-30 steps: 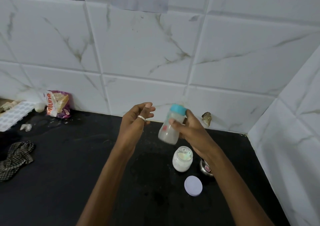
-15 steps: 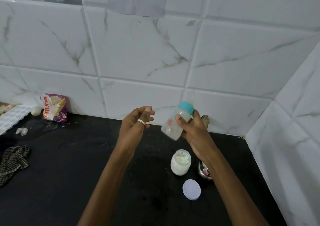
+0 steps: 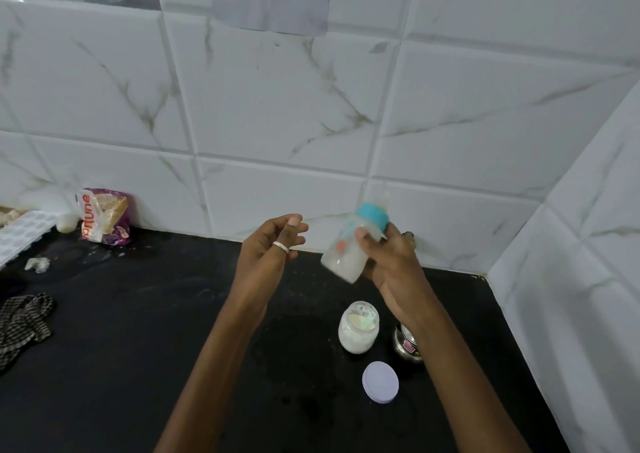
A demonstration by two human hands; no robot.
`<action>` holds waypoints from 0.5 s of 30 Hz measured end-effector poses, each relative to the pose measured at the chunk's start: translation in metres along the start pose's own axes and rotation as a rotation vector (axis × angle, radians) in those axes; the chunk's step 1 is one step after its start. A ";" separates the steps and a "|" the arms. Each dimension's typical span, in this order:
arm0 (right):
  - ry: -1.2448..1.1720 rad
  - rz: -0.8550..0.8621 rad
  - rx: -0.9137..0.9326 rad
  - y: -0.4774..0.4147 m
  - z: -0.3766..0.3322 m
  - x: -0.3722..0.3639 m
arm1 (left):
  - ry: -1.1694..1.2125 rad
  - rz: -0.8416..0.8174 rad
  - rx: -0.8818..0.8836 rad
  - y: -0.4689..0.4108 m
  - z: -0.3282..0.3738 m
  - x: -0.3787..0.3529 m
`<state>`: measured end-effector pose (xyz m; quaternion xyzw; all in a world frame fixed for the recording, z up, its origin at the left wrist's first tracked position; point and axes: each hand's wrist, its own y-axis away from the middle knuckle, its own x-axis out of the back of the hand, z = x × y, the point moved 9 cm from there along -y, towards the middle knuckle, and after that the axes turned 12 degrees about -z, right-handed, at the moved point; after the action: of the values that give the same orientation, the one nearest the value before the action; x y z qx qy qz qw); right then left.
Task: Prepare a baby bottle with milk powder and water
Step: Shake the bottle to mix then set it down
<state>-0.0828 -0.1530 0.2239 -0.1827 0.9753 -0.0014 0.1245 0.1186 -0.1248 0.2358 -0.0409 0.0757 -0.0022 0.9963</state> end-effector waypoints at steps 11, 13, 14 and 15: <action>0.009 0.098 0.034 -0.002 -0.001 0.009 | 0.003 0.000 0.006 0.000 -0.003 -0.001; 0.217 -0.014 -0.055 -0.001 0.008 0.001 | 0.004 -0.002 0.008 0.000 -0.003 -0.002; 0.279 -0.083 -0.091 0.000 0.013 -0.004 | 0.003 -0.004 0.008 -0.001 -0.003 -0.002; 0.286 -0.109 -0.086 0.000 0.014 -0.005 | 0.003 -0.008 0.008 -0.001 -0.003 -0.003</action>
<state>-0.0746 -0.1501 0.2115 -0.2382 0.9709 0.0077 -0.0240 0.1151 -0.1261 0.2331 -0.0370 0.0771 -0.0064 0.9963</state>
